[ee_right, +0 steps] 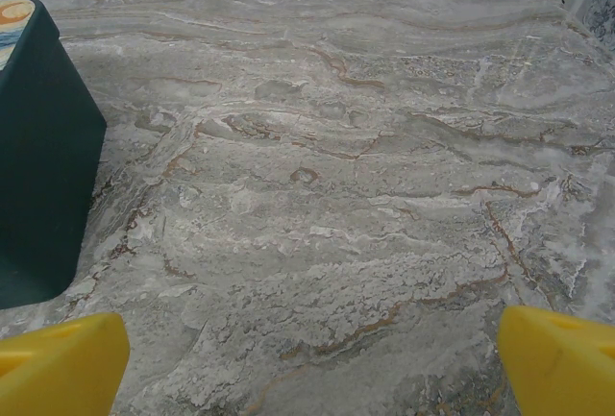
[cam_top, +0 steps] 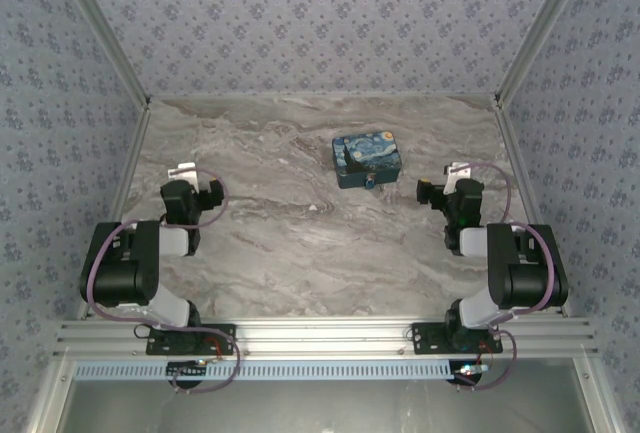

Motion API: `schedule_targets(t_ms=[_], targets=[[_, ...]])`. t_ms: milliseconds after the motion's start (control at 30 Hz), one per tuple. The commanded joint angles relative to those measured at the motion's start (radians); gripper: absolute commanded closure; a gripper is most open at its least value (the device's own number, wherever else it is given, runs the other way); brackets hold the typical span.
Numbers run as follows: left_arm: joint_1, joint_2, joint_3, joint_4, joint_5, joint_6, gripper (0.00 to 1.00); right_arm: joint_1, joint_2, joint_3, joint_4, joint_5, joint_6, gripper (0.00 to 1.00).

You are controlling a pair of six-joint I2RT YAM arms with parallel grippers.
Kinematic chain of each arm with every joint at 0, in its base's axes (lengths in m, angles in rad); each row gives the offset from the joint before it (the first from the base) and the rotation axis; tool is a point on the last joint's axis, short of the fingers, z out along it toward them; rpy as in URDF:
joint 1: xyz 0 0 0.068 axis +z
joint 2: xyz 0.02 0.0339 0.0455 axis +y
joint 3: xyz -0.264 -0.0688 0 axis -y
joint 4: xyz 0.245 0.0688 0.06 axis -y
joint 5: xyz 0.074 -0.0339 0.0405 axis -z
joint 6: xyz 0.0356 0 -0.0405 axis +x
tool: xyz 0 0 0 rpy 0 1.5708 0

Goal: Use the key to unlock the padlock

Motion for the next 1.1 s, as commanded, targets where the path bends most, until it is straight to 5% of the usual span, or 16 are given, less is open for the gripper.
schedule_targets(t_ms=[0, 367, 600, 733, 1067], targets=[[-0.003, -0.006, 0.013, 0.0, -0.009, 0.007, 0.01, -0.007, 0.011, 0.014, -0.003, -0.011, -0.012, 0.0], [-0.004, -0.024, 0.003, 0.005, -0.03, -0.004, 0.01, -0.011, 0.006, 0.016, -0.006, -0.017, -0.007, 0.0], [-0.007, -0.313, 0.065, -0.29, -0.085, -0.048, 0.0, -0.021, -0.196, 0.16, -0.431, -0.052, 0.026, 0.0], [-0.007, -0.398, 0.223, -0.603, -0.079, -0.248, 0.01, -0.014, -0.292, 0.244, -0.693, -0.052, 0.114, 0.0], [-0.214, -0.411, 0.297, -0.685, 0.05, -0.495, 0.01, 0.119, -0.485, 0.321, -1.232, -0.156, 0.358, 0.07]])
